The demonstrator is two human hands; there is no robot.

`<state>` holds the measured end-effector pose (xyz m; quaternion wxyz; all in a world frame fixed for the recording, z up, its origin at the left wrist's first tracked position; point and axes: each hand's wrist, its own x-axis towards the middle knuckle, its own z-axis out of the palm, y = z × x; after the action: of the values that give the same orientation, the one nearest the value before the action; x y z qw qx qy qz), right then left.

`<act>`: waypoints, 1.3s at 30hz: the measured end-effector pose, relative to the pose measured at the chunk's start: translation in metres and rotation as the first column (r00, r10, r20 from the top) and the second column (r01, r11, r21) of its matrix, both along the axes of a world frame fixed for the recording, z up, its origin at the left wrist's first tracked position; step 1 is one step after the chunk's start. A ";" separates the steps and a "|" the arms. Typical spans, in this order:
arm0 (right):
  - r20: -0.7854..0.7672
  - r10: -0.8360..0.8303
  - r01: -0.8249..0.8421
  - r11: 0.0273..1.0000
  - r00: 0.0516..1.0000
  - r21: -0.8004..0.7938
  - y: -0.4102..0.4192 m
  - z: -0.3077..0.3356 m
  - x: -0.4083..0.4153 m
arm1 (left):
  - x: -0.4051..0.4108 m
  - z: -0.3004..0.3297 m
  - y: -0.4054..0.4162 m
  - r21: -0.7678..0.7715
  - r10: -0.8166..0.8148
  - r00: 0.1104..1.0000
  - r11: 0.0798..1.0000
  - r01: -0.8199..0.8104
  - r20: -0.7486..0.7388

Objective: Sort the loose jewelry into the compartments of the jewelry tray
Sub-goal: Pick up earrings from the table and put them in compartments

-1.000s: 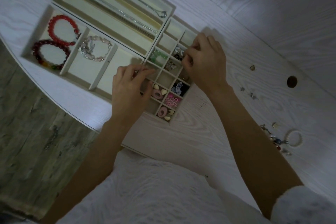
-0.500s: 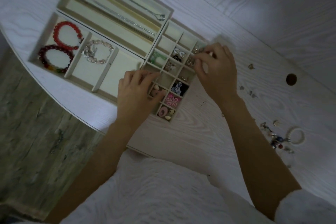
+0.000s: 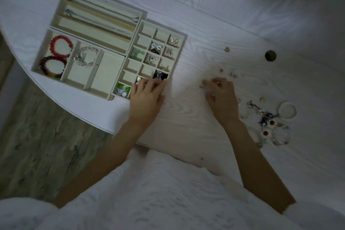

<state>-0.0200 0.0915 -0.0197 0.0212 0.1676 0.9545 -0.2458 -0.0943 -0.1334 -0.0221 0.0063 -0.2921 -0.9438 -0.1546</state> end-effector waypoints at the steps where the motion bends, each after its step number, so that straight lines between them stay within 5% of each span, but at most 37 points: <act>1: -0.025 0.034 -0.034 0.999 0.999 0.008 0.001 -0.003 0.005 | 0.000 0.000 0.000 -0.009 0.005 1.000 1.000 -0.005 0.002; 6: -0.079 -0.051 0.051 0.999 0.996 -0.004 0.026 -0.004 0.032 | 0.010 0.003 0.005 -0.058 0.078 0.996 0.996 -0.075 0.051; 14: -0.043 -0.068 0.051 0.948 0.997 -0.315 0.062 0.003 0.033 | 0.019 0.008 0.016 -0.147 0.158 0.987 0.977 -0.156 0.002; 21: -0.034 0.186 -0.189 0.973 0.982 -0.132 0.060 0.003 0.012 | 0.023 0.011 0.022 -0.192 0.176 0.984 0.965 -0.179 -0.036; 27: 0.035 0.213 -0.216 0.957 0.976 0.191 0.046 0.009 -0.004 | 0.023 0.011 0.021 -0.171 0.159 0.984 0.970 -0.170 -0.079; 30: 0.052 0.226 -0.232 0.950 0.973 0.210 0.041 0.012 -0.008 | 0.022 0.008 0.020 -0.143 0.157 0.980 0.974 -0.174 -0.124; 39: -0.014 0.033 -0.036 0.955 0.999 -0.295 0.022 0.041 -0.028 | 0.023 0.006 0.018 -0.041 0.214 0.976 0.976 -0.215 -0.036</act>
<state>-0.0482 0.1139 0.0209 0.0460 0.1449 0.9100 -0.3857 -0.0710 -0.1153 -0.0159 0.0311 -0.1910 -0.9728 -0.1272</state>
